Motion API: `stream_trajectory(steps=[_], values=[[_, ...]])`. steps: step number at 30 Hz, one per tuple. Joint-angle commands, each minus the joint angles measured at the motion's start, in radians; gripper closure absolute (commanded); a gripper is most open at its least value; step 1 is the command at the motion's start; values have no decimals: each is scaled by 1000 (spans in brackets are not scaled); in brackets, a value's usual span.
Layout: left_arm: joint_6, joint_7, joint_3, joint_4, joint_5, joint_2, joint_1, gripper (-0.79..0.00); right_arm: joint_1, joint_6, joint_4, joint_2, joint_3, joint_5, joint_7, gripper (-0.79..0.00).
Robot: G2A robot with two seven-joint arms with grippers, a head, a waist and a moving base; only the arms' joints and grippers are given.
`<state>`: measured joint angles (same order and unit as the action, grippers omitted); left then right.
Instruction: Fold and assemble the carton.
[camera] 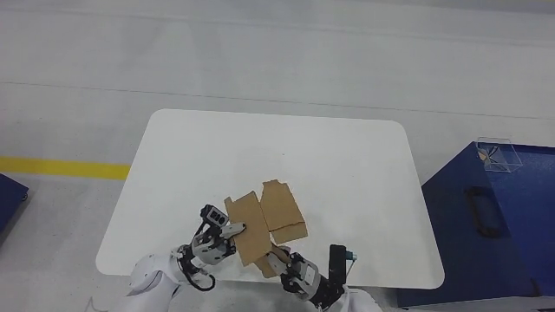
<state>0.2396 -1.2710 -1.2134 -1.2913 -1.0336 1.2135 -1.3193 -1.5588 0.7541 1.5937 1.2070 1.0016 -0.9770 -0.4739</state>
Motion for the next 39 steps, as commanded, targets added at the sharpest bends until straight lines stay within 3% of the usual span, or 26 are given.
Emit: stream_trajectory(steps=[1, 6, 11, 24, 39], values=[[8, 21, -54, 35, -34, -6, 0, -785, -4, -6, 10, -4, 17, 56, 58, 0], [52, 69, -198, 141, -111, -23, 13, -785, -21, -44, 49, -16, 64, 116, 190, 0], [94, 89, -254, 160, -63, -33, 25, -785, -35, -79, 85, -26, 83, 85, 308, 0], [139, -5, -193, -35, 156, -37, -8, -785, -131, -89, 260, -62, 90, -332, 491, 0], [18, -171, -67, -70, 274, -37, 38, -785, -190, -57, 339, -84, 77, -372, 567, 0]])
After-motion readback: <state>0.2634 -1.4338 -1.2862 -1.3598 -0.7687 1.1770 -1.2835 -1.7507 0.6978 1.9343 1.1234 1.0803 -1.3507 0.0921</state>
